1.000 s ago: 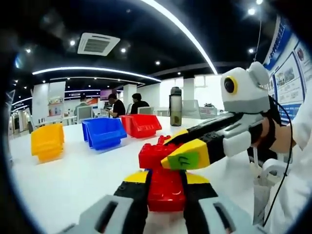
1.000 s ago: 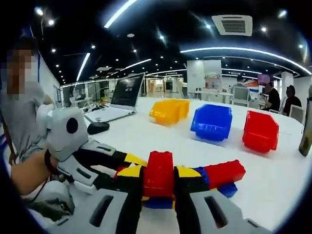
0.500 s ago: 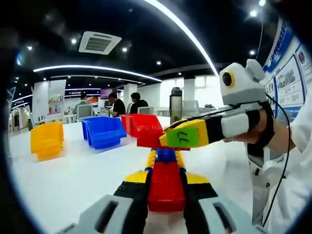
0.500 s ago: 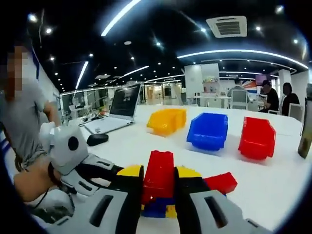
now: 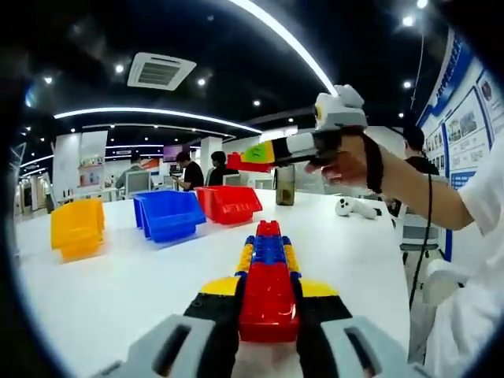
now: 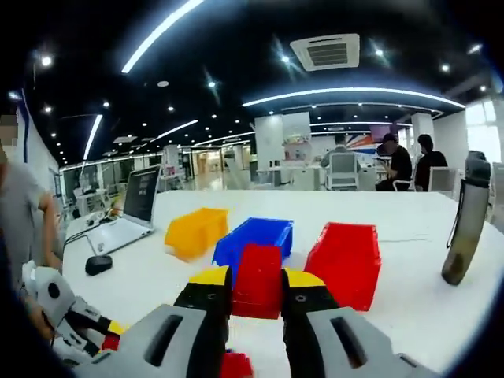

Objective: Take apart the toy blocks one by one and place each separated block into its matching bin, sorting the blocks by their type until all the connected pieces are disassembled and separated into the correct bins

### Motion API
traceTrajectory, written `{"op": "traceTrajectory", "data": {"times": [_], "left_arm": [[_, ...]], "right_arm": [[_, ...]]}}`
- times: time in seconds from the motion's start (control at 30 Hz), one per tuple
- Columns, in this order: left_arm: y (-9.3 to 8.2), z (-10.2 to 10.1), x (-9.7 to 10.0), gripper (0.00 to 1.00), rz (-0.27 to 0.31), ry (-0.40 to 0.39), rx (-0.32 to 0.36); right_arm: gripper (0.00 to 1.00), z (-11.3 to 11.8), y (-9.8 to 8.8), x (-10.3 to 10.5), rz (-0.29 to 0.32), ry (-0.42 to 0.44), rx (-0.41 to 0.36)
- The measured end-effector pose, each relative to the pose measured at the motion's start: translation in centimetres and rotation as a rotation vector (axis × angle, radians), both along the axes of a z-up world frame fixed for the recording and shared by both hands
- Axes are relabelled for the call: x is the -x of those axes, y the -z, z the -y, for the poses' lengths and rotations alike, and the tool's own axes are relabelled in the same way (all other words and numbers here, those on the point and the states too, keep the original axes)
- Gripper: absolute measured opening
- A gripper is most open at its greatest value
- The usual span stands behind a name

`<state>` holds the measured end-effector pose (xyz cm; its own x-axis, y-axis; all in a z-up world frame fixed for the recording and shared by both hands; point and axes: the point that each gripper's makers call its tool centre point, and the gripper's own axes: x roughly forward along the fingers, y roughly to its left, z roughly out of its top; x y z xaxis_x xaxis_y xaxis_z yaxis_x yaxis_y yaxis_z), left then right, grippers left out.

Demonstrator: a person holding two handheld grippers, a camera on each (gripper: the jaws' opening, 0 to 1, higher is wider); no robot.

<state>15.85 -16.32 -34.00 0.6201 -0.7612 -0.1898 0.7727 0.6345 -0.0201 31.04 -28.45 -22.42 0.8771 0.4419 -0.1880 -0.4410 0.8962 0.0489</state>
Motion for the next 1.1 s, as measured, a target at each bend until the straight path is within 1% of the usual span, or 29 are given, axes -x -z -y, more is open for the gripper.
{"op": "traceTrajectory", "data": {"times": [0.13, 0.27, 0.33, 0.37, 0.4, 0.43, 0.47, 0.57, 0.63, 0.67, 0.73, 0.77, 0.83, 0.87, 0.9, 0.93, 0.97, 1.0, 1.03, 1.07, 1.1], "left_arm": [[0.0, 0.1, 0.1, 0.28, 0.003, 0.000, -0.002], [0.0, 0.1, 0.1, 0.28, 0.003, 0.000, -0.001], [0.0, 0.1, 0.1, 0.28, 0.005, 0.000, -0.003], [0.1, 0.0, 0.0, 0.28, 0.005, -0.001, -0.003], [0.1, 0.0, 0.0, 0.28, 0.005, -0.001, -0.003], [0.1, 0.0, 0.0, 0.28, 0.005, -0.001, -0.004], [0.1, 0.0, 0.0, 0.28, 0.005, -0.001, -0.005], [0.1, 0.1, 0.1, 0.28, 0.005, -0.001, -0.005], [0.1, 0.1, 0.1, 0.28, 0.007, -0.002, -0.006], [0.1, 0.1, 0.1, 0.28, 0.009, -0.003, -0.006], [0.1, 0.1, 0.1, 0.28, 0.011, -0.004, -0.007], [0.1, 0.1, 0.1, 0.28, 0.011, -0.004, -0.007], [0.1, 0.1, 0.1, 0.28, 0.010, -0.004, -0.007], [0.1, 0.1, 0.2, 0.28, 0.010, -0.004, -0.007], [0.1, 0.1, 0.2, 0.28, 0.010, -0.004, -0.006], [0.1, 0.1, 0.2, 0.28, 0.010, -0.004, -0.007], [0.1, 0.1, 0.2, 0.28, 0.013, -0.004, -0.008], [0.1, 0.1, 0.3, 0.28, 0.013, -0.004, -0.008], [0.1, 0.1, 0.3, 0.28, 0.014, -0.004, -0.008], [0.1, 0.1, 0.3, 0.28, 0.015, -0.004, -0.009], [0.1, 0.1, 0.3, 0.28, 0.014, -0.004, -0.008]], "right_arm": [[0.25, 2.6, -1.1, -3.2, 0.006, 0.068, 0.018], [0.25, 4.3, -1.5, -5.5, -0.007, 0.111, 0.027], [0.25, 5.0, -1.5, -7.3, -0.017, 0.121, 0.034], [0.25, 5.3, -1.5, -7.9, -0.022, 0.123, 0.029], [0.25, 5.7, -1.3, -8.5, -0.039, 0.136, 0.022], [0.25, 5.9, -1.3, -8.9, -0.047, 0.142, 0.006], [0.25, 6.2, -1.1, -9.7, -0.072, 0.151, -0.026], [0.25, 7.0, -0.5, -11.3, -0.107, 0.165, -0.063], [0.25, 7.0, 0.0, -12.0, -0.127, 0.158, -0.100], [0.25, 7.0, 0.2, -12.2, -0.134, 0.158, -0.102], [0.26, 7.1, 0.6, -12.5, -0.136, 0.162, -0.091], [0.26, 7.2, 0.8, -12.6, -0.125, 0.170, -0.063], [0.26, 7.1, 0.9, -12.7, -0.113, 0.166, -0.049], [0.27, 7.1, 1.0, -12.8, -0.100, 0.158, -0.028], [0.34, 7.6, 1.1, -12.9, -0.084, 0.175, 0.022], [0.47, 7.5, 0.8, -13.1, -0.050, 0.174, 0.032], [0.63, 7.0, 0.2, -13.1, -0.015, 0.147, 0.010], [0.67, 7.0, 0.2, -12.9, -0.020, 0.142, -0.002], [0.65, 7.1, 0.2, -12.8, -0.026, 0.143, -0.002], [0.60, 7.1, 0.2, -12.4, -0.027, 0.141, 0.001], [0.59, 7.1, 0.2, -12.3, -0.024, 0.140, 0.003]]}}
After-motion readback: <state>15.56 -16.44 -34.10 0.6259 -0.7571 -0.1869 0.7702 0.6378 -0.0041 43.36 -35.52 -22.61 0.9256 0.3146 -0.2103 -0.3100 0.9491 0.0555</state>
